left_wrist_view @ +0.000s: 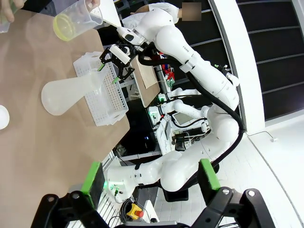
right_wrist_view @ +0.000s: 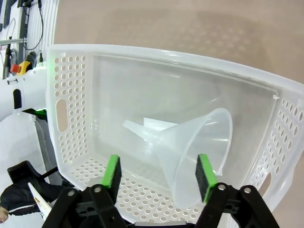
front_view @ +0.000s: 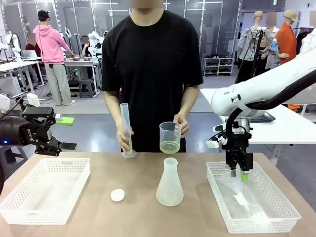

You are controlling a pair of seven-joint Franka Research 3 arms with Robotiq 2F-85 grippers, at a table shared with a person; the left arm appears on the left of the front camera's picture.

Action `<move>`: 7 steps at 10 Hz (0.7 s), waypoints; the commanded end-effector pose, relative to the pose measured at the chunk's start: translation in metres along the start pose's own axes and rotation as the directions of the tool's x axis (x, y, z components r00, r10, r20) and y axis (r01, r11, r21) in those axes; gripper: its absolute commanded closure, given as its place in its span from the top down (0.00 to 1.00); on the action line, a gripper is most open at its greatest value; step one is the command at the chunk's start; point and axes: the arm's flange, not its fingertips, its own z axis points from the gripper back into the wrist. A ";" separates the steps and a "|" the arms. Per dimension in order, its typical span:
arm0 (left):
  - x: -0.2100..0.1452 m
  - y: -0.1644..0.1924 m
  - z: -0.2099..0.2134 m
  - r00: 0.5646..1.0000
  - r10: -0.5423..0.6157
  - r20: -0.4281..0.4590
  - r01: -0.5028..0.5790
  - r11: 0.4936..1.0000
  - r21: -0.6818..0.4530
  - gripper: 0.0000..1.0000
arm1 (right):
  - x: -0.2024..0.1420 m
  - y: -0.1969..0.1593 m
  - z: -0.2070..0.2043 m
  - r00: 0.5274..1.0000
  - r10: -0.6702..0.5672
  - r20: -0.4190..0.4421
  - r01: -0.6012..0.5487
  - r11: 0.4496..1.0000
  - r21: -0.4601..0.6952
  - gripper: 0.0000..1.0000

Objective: Prepare the solutions needed for the experiment.
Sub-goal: Pick up the Plastic Funnel and insert it into the Big flask.

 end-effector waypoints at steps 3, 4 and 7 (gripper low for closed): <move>0.001 -0.002 -0.003 1.000 0.013 0.009 -0.013 1.000 -0.025 1.00 | -0.004 -0.005 0.004 0.999 -0.030 -0.028 0.031 0.999 0.030 0.45; 0.001 -0.002 -0.003 1.000 0.013 0.009 -0.013 1.000 -0.025 1.00 | -0.004 -0.005 0.003 0.999 -0.026 -0.031 0.027 0.999 0.033 0.37; 0.001 -0.002 -0.003 1.000 0.013 0.009 -0.013 1.000 -0.025 1.00 | -0.003 -0.007 0.004 0.999 -0.017 -0.034 0.018 0.999 0.039 0.07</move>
